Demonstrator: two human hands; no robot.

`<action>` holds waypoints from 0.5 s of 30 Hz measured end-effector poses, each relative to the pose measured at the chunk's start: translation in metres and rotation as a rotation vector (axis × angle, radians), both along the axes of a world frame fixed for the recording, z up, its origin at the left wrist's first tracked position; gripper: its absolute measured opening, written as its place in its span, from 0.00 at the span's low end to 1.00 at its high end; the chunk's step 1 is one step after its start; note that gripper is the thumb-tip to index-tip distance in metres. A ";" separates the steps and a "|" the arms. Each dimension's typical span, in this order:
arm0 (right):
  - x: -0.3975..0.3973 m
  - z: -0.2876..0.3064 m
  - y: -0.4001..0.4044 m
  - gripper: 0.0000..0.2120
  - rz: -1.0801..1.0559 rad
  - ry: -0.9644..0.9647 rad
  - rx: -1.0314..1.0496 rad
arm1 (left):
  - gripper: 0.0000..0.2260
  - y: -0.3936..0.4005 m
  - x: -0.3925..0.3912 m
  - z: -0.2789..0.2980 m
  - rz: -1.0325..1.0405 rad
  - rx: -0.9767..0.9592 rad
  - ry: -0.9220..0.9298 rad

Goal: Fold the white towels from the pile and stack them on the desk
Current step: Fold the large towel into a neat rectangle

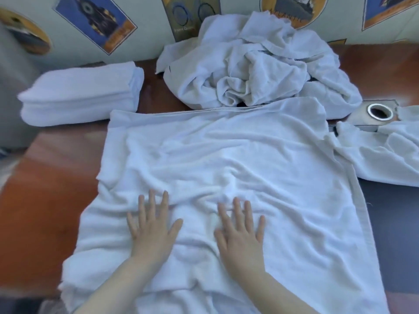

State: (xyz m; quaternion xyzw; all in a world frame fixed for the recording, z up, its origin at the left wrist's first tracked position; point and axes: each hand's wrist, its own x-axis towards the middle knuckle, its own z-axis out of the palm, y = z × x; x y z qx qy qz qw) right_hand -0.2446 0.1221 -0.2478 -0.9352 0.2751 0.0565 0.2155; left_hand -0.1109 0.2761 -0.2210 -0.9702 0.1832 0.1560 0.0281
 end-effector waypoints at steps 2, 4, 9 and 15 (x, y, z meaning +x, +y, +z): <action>0.002 -0.008 -0.003 0.28 0.001 0.041 -0.087 | 0.34 0.028 0.004 -0.008 0.029 -0.004 0.070; 0.007 -0.009 -0.006 0.28 -0.003 0.059 -0.124 | 0.31 0.034 0.007 -0.016 -0.005 -0.015 0.056; 0.019 -0.010 -0.015 0.28 -0.017 0.104 -0.178 | 0.28 0.021 0.031 -0.032 -0.078 -0.038 -0.064; 0.042 -0.013 -0.034 0.28 -0.056 0.076 -0.201 | 0.28 -0.001 0.065 -0.043 -0.124 -0.096 -0.101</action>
